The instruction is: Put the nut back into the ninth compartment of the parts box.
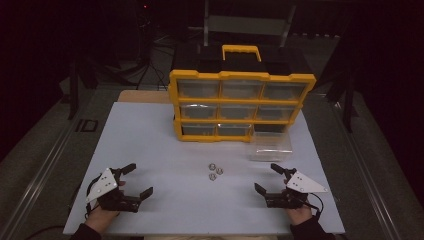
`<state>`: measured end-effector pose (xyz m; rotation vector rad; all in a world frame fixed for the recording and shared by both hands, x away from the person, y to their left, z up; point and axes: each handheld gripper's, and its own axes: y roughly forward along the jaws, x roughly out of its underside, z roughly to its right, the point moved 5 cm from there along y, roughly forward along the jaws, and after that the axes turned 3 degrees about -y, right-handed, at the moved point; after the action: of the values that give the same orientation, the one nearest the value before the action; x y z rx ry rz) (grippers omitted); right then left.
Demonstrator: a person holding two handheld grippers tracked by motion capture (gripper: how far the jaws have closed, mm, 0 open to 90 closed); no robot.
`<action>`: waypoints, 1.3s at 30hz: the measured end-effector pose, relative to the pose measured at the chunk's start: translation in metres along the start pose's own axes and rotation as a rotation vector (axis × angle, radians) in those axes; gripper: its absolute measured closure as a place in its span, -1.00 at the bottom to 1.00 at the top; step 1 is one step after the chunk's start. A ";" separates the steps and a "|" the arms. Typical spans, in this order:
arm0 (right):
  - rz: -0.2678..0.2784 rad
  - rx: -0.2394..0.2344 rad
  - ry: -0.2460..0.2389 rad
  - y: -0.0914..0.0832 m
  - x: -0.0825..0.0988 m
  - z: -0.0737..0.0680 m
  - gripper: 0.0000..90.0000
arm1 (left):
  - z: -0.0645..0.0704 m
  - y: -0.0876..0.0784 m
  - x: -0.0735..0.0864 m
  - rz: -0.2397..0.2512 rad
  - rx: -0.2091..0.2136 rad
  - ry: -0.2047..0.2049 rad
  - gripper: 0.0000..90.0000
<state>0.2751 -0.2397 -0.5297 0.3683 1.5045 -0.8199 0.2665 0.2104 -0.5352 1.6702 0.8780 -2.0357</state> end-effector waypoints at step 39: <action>0.044 0.014 -0.017 -0.005 -0.011 -0.003 -0.72 | 0.025 0.030 -0.063 0.031 0.116 -0.022 -1.00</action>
<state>0.2705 -0.2384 -0.5181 0.4032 1.4705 -0.7972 0.2818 0.1649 -0.4789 1.7072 0.7344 -2.1164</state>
